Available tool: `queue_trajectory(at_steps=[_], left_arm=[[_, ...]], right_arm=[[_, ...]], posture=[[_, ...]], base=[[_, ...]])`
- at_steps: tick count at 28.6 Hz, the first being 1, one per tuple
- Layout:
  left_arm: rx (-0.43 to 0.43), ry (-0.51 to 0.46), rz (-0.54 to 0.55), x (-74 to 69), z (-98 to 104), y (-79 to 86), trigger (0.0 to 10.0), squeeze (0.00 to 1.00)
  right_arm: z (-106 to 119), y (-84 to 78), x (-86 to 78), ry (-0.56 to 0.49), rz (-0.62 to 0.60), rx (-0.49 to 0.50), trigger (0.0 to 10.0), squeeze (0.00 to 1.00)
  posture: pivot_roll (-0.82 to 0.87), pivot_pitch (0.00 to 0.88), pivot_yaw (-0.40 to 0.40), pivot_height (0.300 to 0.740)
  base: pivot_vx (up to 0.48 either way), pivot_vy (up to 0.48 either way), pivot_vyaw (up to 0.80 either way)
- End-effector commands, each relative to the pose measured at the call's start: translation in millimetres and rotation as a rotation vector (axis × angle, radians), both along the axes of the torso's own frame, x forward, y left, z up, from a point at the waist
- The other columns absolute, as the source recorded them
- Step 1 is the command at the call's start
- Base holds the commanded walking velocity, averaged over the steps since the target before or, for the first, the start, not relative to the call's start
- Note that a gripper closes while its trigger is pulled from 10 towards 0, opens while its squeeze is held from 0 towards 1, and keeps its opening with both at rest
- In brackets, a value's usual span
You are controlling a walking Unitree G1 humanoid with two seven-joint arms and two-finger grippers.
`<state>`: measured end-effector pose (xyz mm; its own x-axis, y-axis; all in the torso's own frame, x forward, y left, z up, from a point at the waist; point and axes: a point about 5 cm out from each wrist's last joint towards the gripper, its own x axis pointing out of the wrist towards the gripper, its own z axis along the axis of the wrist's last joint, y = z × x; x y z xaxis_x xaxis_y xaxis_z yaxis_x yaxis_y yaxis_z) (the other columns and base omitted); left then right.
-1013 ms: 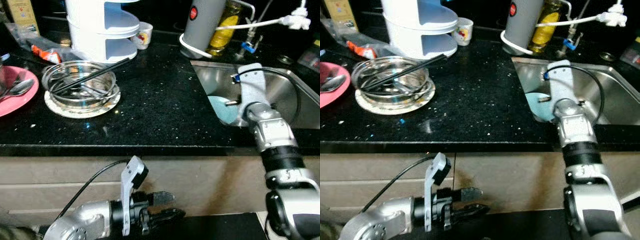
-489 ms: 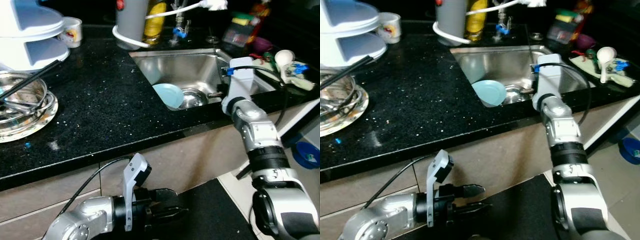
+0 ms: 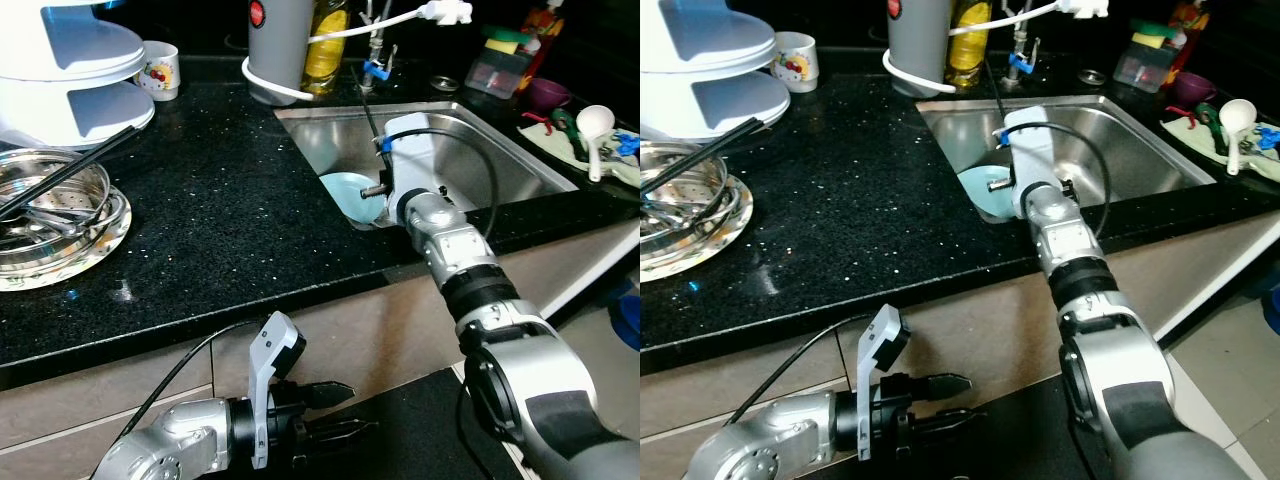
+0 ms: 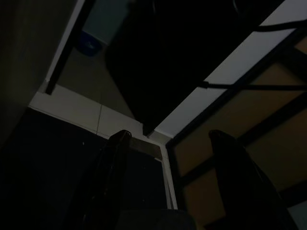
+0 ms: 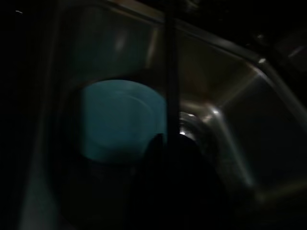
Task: Kitchen organization
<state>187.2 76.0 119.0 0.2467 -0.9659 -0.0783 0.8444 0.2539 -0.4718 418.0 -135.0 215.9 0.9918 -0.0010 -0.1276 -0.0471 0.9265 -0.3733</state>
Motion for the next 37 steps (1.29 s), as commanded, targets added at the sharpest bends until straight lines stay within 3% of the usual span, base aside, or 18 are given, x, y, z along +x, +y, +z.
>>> queue_trajectory(at_steps=[1,2,3,6,7,8,10,12,14,17,18,21,22,37], left_arm=[[-0.004,-0.008,-0.005,-3.0,2.8,-3.3,10.0,0.00],[-0.004,-0.008,-0.004,-3.5,3.0,-3.3,10.0,0.00],[-0.004,-0.008,-0.003,-3.9,3.1,-3.2,10.0,0.00],[-0.004,-0.009,-0.001,-4.2,3.3,-2.8,10.0,0.00],[-0.003,-0.012,0.000,-3.7,3.5,-2.6,10.0,0.00],[-0.003,-0.017,0.001,-3.1,4.0,-2.3,10.0,0.00],[-0.002,-0.024,0.004,-1.9,5.2,-1.7,10.0,0.00],[-0.005,-0.040,0.013,0.7,8.3,-0.2,10.0,0.00],[-0.005,-0.059,0.029,3.9,11.1,1.5,10.0,0.00],[-0.001,-0.072,0.042,6.4,11.8,2.2,10.0,0.00],[0.001,-0.092,0.068,10.2,13.0,2.1,10.0,0.00],[0.002,-0.114,0.100,14.8,14.7,1.8,10.0,0.00],[0.004,-0.148,0.147,22.0,17.5,0.9,10.0,0.00],[0.048,-0.218,0.293,37.1,16.0,2.2,10.0,0.00]], right_arm=[[1.0,-9.1,1.1,-0.009,-0.042,-0.015,10.0,0.73],[1.6,-11.0,1.5,-0.010,-0.055,-0.005,10.0,0.73],[3.5,-13.3,2.1,-0.019,-0.067,0.012,10.0,1.00],[11.2,-16.9,3.3,-0.062,-0.073,0.077,10.0,1.00],[18.7,-14.7,2.9,-0.112,-0.005,0.194,10.0,0.25],[25.7,-13.4,0.9,-0.166,0.063,0.317,10.0,0.00],[32.4,-11.7,-3.3,-0.230,0.174,0.534,10.0,0.00],[33.9,-5.3,-18.3,-0.284,0.351,0.767,10.0,0.00],[28.3,1.5,-39.9,-0.314,0.514,0.889,10.0,0.00],[20.5,5.5,-49.3,-0.305,0.557,0.902,10.0,0.00],[11.3,8.6,-60.2,-0.289,0.594,0.962,10.0,0.00],[6.4,12.4,-70.7,-0.286,0.636,0.998,10.0,0.00],[4.9,16.7,-85.1,-0.300,0.703,1.059,10.0,0.00],[13.0,27.2,-113.7,-0.297,0.882,1.136,10.0,0.00]], posture=[[0.19,0.066,-0.194,0.740],[0.19,0.066,-0.194,0.740],[0.19,0.068,-0.194,0.740],[0.18,0.070,-0.191,0.740],[0.18,0.069,-0.191,0.740],[0.18,0.067,-0.191,0.740],[0.17,0.063,-0.190,0.740],[0.17,0.061,-0.193,0.740],[0.17,0.057,-0.193,0.740],[0.17,0.055,-0.191,0.740],[0.16,0.053,-0.190,0.740],[0.16,0.052,-0.188,0.740],[0.16,0.049,-0.184,0.740],[0.17,0.044,-0.178,0.740]], base=[[0.000,0.000,0.00],[0.000,0.000,0.00],[0.000,0.000,0.00],[0.000,0.000,0.00],[0.000,0.000,0.00],[0.000,0.000,0.00],[0.000,0.000,0.00],[0.000,0.000,0.00],[0.000,0.000,0.00],[0.000,0.000,0.00],[0.000,0.000,0.00],[0.000,0.000,0.00],[0.000,0.000,0.00],[0.000,0.000,0.78]])
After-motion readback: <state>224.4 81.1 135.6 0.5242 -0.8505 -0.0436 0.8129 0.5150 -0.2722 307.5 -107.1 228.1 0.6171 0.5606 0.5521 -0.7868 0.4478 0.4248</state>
